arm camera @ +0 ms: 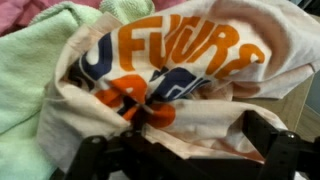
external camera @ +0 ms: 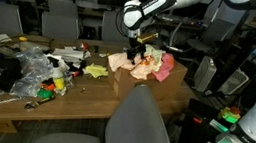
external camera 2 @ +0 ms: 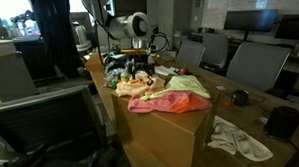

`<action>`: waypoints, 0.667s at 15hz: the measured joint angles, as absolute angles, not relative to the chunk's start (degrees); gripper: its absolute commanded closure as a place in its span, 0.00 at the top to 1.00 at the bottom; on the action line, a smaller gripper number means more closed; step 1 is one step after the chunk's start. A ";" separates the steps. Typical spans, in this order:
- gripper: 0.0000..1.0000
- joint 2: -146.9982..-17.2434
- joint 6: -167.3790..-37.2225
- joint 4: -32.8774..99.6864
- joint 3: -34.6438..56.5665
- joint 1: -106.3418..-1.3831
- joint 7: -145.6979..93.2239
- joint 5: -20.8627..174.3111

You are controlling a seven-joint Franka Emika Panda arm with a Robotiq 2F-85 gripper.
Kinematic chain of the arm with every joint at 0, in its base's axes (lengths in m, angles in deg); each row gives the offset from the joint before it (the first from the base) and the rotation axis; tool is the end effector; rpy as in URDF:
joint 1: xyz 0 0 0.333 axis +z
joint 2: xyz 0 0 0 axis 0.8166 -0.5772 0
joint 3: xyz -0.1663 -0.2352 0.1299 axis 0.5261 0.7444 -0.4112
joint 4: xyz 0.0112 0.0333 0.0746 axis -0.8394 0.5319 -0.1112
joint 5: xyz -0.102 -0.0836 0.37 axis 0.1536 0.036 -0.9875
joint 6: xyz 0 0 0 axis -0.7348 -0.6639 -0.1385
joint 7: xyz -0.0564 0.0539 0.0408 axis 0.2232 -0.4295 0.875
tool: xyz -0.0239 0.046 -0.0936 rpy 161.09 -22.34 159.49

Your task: Move the peach and pink shirt from the box to the backrest of the chair

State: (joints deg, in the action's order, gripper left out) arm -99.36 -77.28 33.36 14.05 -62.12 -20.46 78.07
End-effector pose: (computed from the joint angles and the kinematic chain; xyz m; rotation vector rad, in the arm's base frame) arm 0.6372 -0.1601 0.2661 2.9979 -0.2784 -0.4558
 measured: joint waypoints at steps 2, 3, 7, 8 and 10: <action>1.00 -99.71 -77.31 33.36 14.05 -62.25 -20.46 78.07; 1.00 -99.91 -77.32 33.36 14.05 -62.35 -20.46 78.07; 0.58 -100.55 -77.32 33.36 14.07 -62.96 -20.46 78.07; 0.50 -100.59 -77.32 33.36 14.07 -63.15 -20.46 78.07; 0.35 -100.60 -77.32 33.35 14.08 -63.50 -20.46 78.07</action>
